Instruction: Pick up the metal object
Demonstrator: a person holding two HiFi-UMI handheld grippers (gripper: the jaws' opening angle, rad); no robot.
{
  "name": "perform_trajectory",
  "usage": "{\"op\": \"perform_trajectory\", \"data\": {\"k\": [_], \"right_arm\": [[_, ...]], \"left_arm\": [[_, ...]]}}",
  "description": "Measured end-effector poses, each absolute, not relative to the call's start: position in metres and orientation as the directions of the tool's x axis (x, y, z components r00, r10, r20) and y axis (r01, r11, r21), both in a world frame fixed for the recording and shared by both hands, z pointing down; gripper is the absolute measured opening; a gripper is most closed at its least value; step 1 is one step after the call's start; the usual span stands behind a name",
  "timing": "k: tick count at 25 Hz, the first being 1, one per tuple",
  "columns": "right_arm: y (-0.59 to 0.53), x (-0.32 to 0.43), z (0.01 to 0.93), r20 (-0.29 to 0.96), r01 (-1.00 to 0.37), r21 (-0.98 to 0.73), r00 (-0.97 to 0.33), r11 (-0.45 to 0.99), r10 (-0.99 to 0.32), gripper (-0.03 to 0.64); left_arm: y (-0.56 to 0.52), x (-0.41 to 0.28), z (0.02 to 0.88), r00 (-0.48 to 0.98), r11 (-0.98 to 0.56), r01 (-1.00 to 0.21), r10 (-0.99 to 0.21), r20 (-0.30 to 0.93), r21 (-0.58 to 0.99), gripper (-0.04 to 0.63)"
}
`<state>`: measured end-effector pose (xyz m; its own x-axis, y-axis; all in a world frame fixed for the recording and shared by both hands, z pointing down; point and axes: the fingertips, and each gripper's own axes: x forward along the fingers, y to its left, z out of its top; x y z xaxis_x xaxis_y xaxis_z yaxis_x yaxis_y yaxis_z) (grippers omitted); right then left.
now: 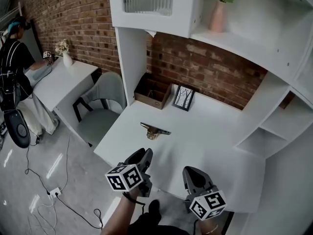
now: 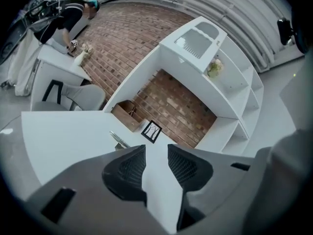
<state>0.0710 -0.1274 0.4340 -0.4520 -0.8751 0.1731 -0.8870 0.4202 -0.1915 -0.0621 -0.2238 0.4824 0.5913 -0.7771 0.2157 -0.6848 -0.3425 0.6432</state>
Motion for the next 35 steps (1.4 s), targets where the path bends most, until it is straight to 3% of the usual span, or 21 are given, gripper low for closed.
{"op": "perform_trajectory", "data": {"k": [9,35], "right_arm": [[-0.166,0.062,0.435,0.202,-0.885,-0.176,-0.461,0.431,-0.864,0.005],[-0.27,0.072,0.466,0.281,-0.843,-0.198,-0.538,0.5,-0.795,0.005]], "left_arm": [[-0.268,-0.061,0.515,0.596,-0.197,-0.589,-0.761,0.257,0.784,0.137],[-0.368,-0.046,0.598,0.528,0.173,-0.459,-0.736,0.424,0.872,0.141]]}}
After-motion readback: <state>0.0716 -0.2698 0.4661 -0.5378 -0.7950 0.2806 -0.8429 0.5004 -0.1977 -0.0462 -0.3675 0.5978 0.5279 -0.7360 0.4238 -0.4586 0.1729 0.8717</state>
